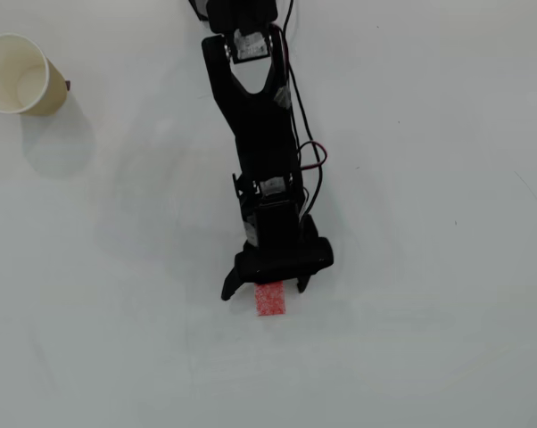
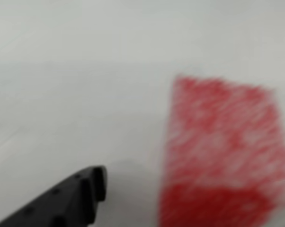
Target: Pick up the cube and drop it in the cup.
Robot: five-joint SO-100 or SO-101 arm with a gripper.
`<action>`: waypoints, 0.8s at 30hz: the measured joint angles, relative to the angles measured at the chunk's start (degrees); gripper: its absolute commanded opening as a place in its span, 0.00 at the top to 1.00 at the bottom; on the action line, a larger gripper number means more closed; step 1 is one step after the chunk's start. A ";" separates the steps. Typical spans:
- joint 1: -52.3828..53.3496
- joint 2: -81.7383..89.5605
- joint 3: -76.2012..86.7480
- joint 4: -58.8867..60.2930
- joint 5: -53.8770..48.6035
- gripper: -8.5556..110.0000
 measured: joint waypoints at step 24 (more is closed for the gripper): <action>2.90 -3.16 -4.48 0.00 0.00 0.54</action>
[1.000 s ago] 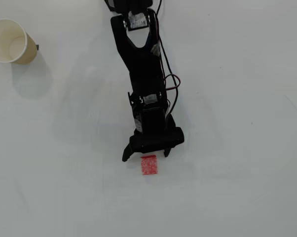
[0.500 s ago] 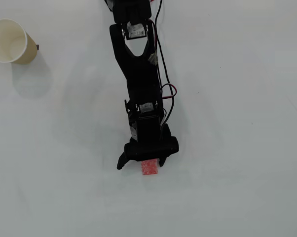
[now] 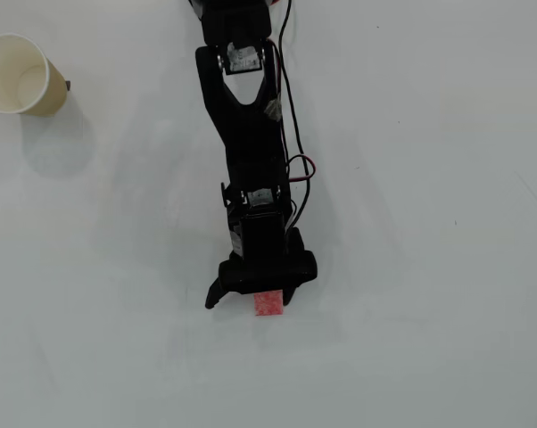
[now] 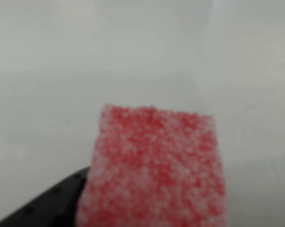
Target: Pick up the cube and drop it in the cup.
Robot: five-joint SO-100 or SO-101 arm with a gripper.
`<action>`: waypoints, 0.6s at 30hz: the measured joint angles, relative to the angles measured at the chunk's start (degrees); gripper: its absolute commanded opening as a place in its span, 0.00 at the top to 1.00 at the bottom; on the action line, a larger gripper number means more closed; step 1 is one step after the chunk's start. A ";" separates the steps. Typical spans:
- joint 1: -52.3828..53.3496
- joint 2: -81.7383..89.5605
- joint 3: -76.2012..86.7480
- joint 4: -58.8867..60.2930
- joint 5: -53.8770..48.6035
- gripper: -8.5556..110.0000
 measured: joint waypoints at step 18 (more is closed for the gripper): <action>0.88 -0.44 0.00 0.00 0.00 0.54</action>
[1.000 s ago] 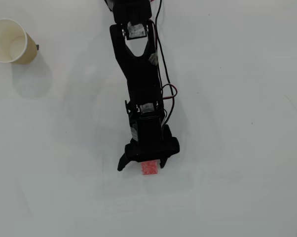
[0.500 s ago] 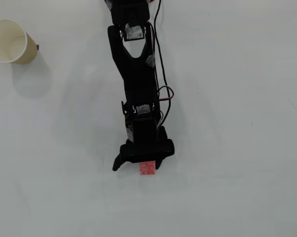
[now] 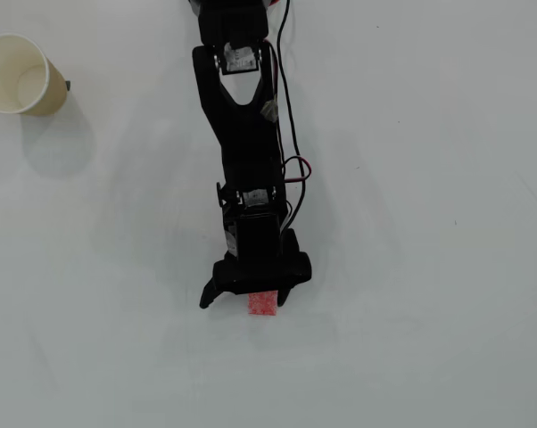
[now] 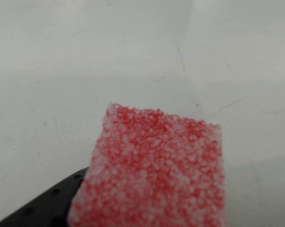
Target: Pick up the cube and drop it in the cup.
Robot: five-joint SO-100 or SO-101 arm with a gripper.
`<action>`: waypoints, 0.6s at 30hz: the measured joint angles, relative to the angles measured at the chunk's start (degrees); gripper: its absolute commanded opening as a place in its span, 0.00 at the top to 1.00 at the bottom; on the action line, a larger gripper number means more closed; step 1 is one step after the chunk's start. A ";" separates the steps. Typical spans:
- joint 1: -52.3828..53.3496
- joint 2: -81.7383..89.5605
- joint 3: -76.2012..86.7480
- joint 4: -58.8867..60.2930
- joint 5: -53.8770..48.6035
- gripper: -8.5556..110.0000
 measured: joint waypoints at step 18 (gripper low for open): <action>0.35 -0.70 -0.09 0.00 0.00 0.76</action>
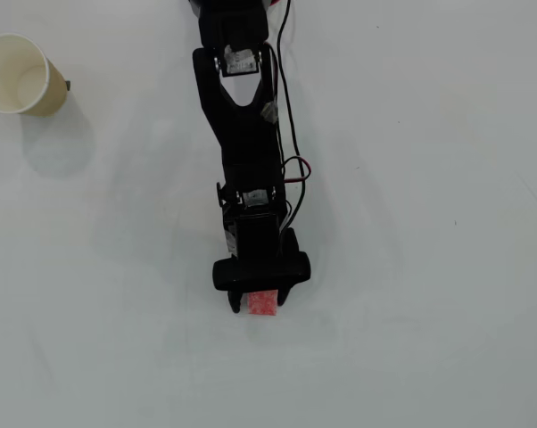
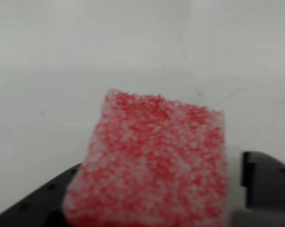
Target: Pick up the cube and drop it in the cup.
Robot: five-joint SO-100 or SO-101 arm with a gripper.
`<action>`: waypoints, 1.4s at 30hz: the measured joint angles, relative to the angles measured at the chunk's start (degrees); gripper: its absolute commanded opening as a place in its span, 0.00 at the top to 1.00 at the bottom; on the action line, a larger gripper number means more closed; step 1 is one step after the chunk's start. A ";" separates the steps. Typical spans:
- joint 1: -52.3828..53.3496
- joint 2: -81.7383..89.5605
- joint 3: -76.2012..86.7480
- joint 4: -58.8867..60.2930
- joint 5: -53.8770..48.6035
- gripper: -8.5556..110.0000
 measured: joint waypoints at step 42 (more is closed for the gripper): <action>0.62 44.82 36.21 0.26 0.00 0.81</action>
